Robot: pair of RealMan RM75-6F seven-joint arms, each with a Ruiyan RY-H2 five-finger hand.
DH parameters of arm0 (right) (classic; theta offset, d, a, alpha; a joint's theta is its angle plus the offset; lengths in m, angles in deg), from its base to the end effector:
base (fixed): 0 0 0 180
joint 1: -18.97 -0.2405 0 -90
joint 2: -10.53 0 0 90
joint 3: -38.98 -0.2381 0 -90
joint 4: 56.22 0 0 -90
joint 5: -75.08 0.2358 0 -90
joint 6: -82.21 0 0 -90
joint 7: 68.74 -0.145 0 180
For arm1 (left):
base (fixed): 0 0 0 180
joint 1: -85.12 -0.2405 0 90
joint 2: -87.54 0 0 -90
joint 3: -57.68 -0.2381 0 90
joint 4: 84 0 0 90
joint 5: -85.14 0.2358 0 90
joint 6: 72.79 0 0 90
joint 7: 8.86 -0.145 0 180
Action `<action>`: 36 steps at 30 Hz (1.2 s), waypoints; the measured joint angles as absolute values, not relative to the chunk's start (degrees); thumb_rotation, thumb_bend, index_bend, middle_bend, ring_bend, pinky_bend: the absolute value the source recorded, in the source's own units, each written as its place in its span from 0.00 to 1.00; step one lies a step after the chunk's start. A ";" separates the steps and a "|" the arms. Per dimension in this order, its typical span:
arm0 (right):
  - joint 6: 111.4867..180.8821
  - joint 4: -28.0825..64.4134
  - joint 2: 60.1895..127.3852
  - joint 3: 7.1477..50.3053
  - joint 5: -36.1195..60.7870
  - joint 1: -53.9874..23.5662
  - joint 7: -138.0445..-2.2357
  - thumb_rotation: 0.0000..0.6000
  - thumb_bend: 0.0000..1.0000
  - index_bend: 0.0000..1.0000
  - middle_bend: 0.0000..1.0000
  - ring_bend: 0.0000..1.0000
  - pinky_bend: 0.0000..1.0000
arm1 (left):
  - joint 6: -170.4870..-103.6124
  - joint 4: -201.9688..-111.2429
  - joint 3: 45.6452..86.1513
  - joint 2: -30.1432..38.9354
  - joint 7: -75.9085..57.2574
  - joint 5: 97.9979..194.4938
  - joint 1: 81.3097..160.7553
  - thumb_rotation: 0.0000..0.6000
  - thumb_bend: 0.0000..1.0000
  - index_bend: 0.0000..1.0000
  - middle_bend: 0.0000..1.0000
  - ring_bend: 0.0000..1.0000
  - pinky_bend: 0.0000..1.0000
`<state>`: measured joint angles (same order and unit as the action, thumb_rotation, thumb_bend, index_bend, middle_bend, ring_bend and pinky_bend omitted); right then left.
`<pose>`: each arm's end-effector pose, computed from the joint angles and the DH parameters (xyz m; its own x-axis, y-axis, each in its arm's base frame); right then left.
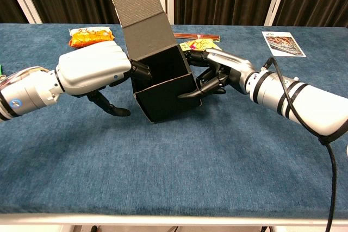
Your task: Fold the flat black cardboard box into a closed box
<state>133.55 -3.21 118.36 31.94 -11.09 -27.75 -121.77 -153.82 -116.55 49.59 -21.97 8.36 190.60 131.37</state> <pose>-0.1326 -0.3501 -0.1232 -0.2790 -0.6062 0.7447 -0.8686 -0.1714 -0.4650 -0.1588 0.3287 -0.0830 0.5078 -0.0665 0.8589 0.4106 -0.8578 -0.3092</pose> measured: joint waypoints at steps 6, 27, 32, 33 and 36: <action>133.55 -3.92 118.80 32.15 -10.85 -27.61 -122.04 1.00 0.28 0.40 0.35 0.78 1.00 | -153.65 -116.56 49.49 -22.16 8.31 190.37 131.13 1.00 0.10 0.66 0.59 0.65 0.87; 134.53 -5.27 120.37 30.90 -9.59 -27.66 -122.18 1.00 0.27 0.40 0.35 0.78 1.00 | -158.53 -120.02 51.03 -19.31 7.00 188.57 127.90 1.00 0.04 0.37 0.30 0.63 0.86; 134.29 -5.49 120.84 30.49 -9.13 -27.83 -121.40 1.00 0.28 0.40 0.35 0.78 1.00 | -158.15 -120.38 51.06 -19.11 6.93 188.42 127.69 1.00 0.00 0.27 0.25 0.61 0.84; 134.22 -5.52 120.90 30.41 -9.03 -27.86 -121.28 1.00 0.28 0.40 0.35 0.78 1.00 | -157.98 -120.50 51.16 -19.07 6.81 188.28 127.63 1.00 0.00 0.25 0.24 0.61 0.84; 133.87 -5.67 121.08 30.20 -8.67 -27.94 -120.98 1.00 0.28 0.40 0.35 0.78 1.00 | -157.69 -121.10 51.49 -18.86 6.90 187.91 127.49 0.98 0.00 0.22 0.22 0.61 0.83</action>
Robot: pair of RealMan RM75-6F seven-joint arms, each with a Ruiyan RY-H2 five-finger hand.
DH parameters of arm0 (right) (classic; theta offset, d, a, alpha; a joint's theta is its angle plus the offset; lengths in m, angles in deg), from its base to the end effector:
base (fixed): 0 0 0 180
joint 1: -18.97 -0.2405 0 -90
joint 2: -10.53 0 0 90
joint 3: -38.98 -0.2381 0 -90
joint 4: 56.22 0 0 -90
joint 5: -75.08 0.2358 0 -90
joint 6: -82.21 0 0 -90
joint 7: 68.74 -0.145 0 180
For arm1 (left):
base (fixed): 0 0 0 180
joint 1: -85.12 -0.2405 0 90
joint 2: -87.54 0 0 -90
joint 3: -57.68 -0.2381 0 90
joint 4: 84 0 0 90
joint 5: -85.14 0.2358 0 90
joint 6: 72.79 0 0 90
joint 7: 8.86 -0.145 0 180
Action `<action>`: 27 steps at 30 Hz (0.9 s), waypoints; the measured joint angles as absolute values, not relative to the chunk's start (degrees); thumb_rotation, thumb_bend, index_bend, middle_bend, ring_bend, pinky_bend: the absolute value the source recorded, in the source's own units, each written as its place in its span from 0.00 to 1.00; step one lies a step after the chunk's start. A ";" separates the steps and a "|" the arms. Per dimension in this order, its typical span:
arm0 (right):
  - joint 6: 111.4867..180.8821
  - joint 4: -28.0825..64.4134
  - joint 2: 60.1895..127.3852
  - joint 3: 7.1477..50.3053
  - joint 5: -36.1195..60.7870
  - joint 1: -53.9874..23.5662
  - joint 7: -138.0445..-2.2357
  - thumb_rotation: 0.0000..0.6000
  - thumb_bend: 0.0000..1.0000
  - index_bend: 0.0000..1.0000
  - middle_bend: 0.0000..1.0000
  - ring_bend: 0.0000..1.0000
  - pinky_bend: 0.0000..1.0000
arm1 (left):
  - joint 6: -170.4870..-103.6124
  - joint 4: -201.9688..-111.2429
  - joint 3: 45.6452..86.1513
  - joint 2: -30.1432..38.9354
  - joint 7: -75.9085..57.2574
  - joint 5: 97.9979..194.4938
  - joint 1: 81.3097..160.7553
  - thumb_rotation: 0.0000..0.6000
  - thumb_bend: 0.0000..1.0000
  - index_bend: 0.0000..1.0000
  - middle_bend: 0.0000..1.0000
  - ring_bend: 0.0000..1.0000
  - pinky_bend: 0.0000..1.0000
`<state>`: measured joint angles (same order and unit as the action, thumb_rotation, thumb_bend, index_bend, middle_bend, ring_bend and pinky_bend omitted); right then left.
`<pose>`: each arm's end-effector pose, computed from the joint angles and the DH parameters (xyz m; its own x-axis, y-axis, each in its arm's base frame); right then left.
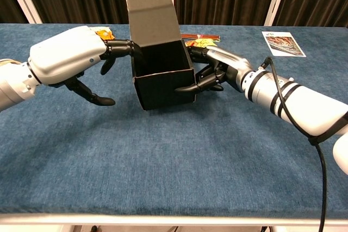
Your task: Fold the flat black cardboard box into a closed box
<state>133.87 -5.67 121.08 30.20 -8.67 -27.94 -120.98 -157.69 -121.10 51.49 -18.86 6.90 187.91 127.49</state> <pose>-0.1285 -0.3553 -0.1284 -0.3261 -0.5700 0.7542 -0.8621 -0.1480 -0.4846 -0.1745 0.3231 -0.0592 0.4317 -0.0877 0.8977 0.5049 -0.8012 -0.3211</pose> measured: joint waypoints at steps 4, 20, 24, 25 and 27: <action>133.35 -6.04 121.35 29.91 -8.19 -28.05 -120.57 1.00 0.28 0.40 0.35 0.78 1.00 | -157.88 -121.80 51.96 -18.53 7.12 187.47 127.22 0.89 0.00 0.17 0.19 0.60 0.82; 127.77 -9.41 126.26 25.02 -3.00 -32.59 -110.06 1.00 0.13 0.02 0.11 0.74 1.00 | -158.34 -131.57 56.98 -15.25 14.39 180.20 123.34 0.79 0.00 0.13 0.15 0.60 0.88; 126.38 -7.82 126.35 25.09 -1.99 -32.72 -106.15 1.00 0.06 0.00 0.07 0.73 1.00 | -156.53 -135.85 57.95 -14.05 16.30 177.92 122.04 0.77 0.00 0.12 0.15 0.60 0.90; 126.31 -7.01 126.08 25.28 -1.89 -32.49 -105.57 1.00 0.05 0.00 0.07 0.73 1.00 | -156.13 -136.69 58.08 -13.79 16.57 177.53 121.77 0.76 0.00 0.12 0.15 0.60 0.90; 126.37 -4.72 125.04 25.86 -1.77 -31.68 -104.20 1.00 0.05 0.00 0.06 0.73 1.00 | -155.21 -138.63 58.38 -13.24 17.15 176.62 121.18 0.74 0.00 0.12 0.15 0.60 0.90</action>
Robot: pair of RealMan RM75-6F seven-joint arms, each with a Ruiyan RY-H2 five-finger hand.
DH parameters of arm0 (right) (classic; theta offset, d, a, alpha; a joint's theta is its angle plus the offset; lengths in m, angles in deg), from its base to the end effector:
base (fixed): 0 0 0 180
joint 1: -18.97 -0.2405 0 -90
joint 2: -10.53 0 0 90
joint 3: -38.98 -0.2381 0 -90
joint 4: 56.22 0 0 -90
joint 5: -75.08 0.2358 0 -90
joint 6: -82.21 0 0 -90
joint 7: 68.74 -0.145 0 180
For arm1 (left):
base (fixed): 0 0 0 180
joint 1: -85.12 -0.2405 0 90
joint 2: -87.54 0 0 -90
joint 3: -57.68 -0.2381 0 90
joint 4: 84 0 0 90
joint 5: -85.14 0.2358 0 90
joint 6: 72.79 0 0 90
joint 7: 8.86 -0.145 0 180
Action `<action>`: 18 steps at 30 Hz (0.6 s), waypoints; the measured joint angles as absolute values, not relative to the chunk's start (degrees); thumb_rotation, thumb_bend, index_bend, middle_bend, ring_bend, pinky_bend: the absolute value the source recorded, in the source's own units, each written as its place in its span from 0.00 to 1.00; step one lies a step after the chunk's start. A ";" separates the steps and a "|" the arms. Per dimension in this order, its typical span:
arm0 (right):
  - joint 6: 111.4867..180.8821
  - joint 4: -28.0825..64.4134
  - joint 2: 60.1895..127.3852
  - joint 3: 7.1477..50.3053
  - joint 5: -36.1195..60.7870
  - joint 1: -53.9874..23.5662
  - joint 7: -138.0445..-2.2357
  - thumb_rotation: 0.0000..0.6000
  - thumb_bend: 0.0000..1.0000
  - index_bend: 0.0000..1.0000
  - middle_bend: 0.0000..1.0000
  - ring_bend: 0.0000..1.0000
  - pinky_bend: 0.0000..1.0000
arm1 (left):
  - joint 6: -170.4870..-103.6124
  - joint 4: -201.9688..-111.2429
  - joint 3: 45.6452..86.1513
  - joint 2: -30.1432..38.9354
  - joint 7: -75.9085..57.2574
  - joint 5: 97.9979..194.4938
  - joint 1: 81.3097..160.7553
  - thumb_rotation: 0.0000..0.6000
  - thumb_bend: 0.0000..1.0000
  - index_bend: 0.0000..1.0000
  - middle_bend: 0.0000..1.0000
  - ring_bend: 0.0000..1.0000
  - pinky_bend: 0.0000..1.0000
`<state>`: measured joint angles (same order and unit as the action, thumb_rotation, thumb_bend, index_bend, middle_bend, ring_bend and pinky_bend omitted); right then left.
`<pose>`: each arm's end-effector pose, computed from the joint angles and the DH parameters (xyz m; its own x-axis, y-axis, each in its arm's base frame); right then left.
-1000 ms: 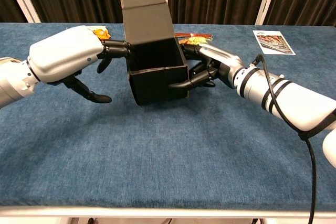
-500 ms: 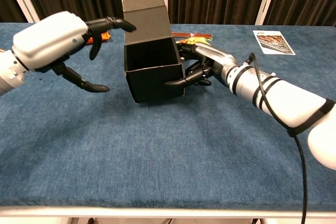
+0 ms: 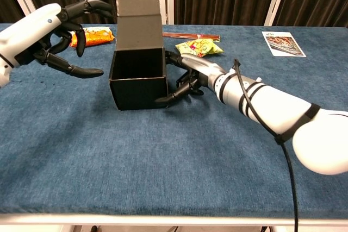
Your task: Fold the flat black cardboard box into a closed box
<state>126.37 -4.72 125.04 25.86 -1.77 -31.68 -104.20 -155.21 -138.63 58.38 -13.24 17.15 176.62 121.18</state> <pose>-0.0929 -0.3545 -0.1562 -0.1875 -0.5855 0.7887 -0.9212 -0.1739 -0.3481 -0.1863 0.3166 -0.0356 0.0488 0.1102 0.9927 0.8292 -0.5585 0.0212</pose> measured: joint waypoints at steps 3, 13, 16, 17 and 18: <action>126.94 -0.97 122.93 26.78 -1.74 -30.20 -102.22 1.00 0.05 0.00 0.06 0.73 1.00 | -153.70 -141.41 58.79 -12.49 17.92 175.31 120.50 0.71 0.00 0.11 0.13 0.60 0.90; 131.21 10.58 113.13 28.49 -1.66 -24.87 -96.93 1.00 0.05 0.00 0.06 0.72 1.00 | -146.02 -148.52 59.82 -10.35 19.46 169.85 118.60 0.64 0.00 0.04 0.06 0.60 0.90; 133.90 14.83 108.68 28.62 -2.02 -22.87 -96.04 1.00 0.05 0.00 0.08 0.72 1.00 | -142.95 -149.85 59.89 -9.44 21.23 168.03 118.07 0.82 0.00 0.01 0.03 0.60 0.90; 135.02 16.86 106.57 28.63 -2.25 -22.08 -95.73 1.00 0.05 0.00 0.09 0.72 1.00 | -141.94 -150.19 59.87 -9.15 21.85 167.53 117.92 0.90 0.00 0.00 0.02 0.60 0.90; 135.87 18.47 104.91 28.61 -2.43 -21.48 -95.52 1.00 0.05 0.00 0.09 0.72 1.00 | -140.64 -150.53 59.80 -8.82 22.69 166.97 117.71 0.97 0.00 0.00 0.01 0.60 0.90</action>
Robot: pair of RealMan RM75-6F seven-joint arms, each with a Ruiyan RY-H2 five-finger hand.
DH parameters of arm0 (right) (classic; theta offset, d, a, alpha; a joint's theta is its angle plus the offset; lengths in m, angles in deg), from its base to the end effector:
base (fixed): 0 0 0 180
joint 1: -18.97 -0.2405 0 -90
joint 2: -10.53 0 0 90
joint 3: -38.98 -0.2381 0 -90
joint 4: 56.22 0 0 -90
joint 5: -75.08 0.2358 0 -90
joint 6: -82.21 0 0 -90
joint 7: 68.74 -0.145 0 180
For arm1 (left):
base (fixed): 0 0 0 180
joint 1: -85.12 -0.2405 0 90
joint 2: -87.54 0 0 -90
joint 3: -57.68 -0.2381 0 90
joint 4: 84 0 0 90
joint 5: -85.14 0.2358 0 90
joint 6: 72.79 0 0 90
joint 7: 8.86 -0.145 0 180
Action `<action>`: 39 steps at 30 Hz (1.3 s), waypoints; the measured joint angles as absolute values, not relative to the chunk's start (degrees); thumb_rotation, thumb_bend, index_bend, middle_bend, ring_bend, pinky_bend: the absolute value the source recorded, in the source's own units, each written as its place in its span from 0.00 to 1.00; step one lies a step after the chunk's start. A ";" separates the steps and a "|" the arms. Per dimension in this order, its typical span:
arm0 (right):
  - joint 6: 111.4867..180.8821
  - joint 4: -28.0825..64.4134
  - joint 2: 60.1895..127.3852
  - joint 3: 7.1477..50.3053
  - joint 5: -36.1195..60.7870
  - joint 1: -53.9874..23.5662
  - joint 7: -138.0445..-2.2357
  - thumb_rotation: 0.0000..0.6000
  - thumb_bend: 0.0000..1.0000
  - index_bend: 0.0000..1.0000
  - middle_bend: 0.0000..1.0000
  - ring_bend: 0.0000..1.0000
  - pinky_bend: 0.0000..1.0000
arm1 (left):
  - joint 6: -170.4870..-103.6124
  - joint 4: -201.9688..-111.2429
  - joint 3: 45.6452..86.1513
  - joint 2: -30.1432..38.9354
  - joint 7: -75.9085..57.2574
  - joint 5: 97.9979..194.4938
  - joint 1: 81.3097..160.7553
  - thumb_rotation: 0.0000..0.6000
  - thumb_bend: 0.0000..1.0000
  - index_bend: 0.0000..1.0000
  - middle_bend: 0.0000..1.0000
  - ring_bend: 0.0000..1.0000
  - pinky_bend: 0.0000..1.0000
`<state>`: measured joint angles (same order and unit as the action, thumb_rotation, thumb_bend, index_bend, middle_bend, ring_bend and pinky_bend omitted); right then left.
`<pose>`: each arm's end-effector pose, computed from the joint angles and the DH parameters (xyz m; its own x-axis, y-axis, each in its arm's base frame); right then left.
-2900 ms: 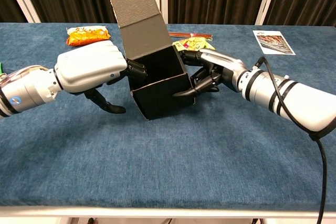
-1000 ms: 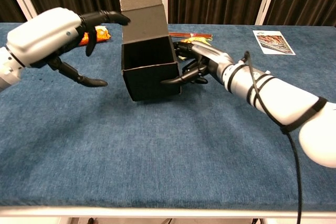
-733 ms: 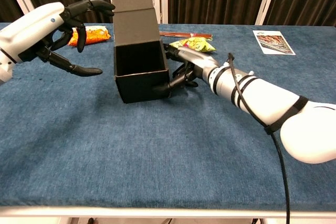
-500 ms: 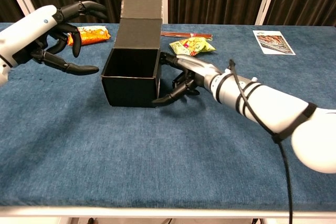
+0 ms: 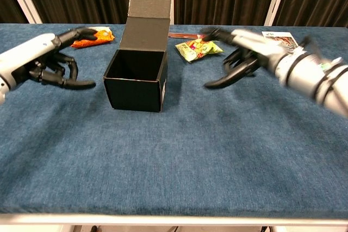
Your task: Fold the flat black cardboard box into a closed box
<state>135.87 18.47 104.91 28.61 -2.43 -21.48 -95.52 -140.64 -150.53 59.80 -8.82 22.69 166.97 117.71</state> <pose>-0.1392 -0.3379 -0.0634 -0.1447 -0.4663 0.8727 -0.9296 -0.2380 -0.2813 -0.2105 0.3036 -0.0528 -0.1467 0.3412 0.9285 0.9436 -0.2333 0.2348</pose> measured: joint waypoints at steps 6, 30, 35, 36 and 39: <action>141.22 29.98 93.92 27.62 -3.56 -18.07 -93.76 1.00 0.05 0.00 0.09 0.72 1.00 | -135.83 -150.45 59.45 -9.17 26.21 165.60 117.13 1.00 0.00 0.00 0.01 0.60 0.90; 145.76 37.93 86.73 26.43 -2.63 -13.44 -92.58 1.00 0.05 0.00 0.10 0.72 1.00 | -120.93 -144.10 65.04 -13.39 42.12 164.73 124.25 1.00 0.00 0.00 0.03 0.60 0.91; 144.91 36.82 87.72 27.32 -2.38 -13.10 -93.60 1.00 0.05 0.00 0.11 0.72 1.00 | -119.12 -143.18 65.44 -13.54 46.01 164.92 125.23 1.00 0.00 0.12 0.20 0.61 0.91; 144.53 36.58 87.95 27.48 -2.13 -13.07 -93.77 1.00 0.05 0.00 0.11 0.72 1.00 | -118.70 -142.96 65.70 -13.73 47.05 164.68 125.37 1.00 0.00 0.18 0.26 0.62 0.91; 142.65 35.89 88.72 27.73 -0.53 -13.15 -94.60 1.00 0.04 0.00 0.13 0.72 1.00 | -117.94 -141.89 66.70 -14.76 49.20 163.65 125.64 1.00 0.00 0.37 0.44 0.66 0.91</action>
<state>142.65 35.89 88.72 27.73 -0.53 -13.15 -94.60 -117.94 -141.89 66.70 -14.76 49.20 163.65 125.64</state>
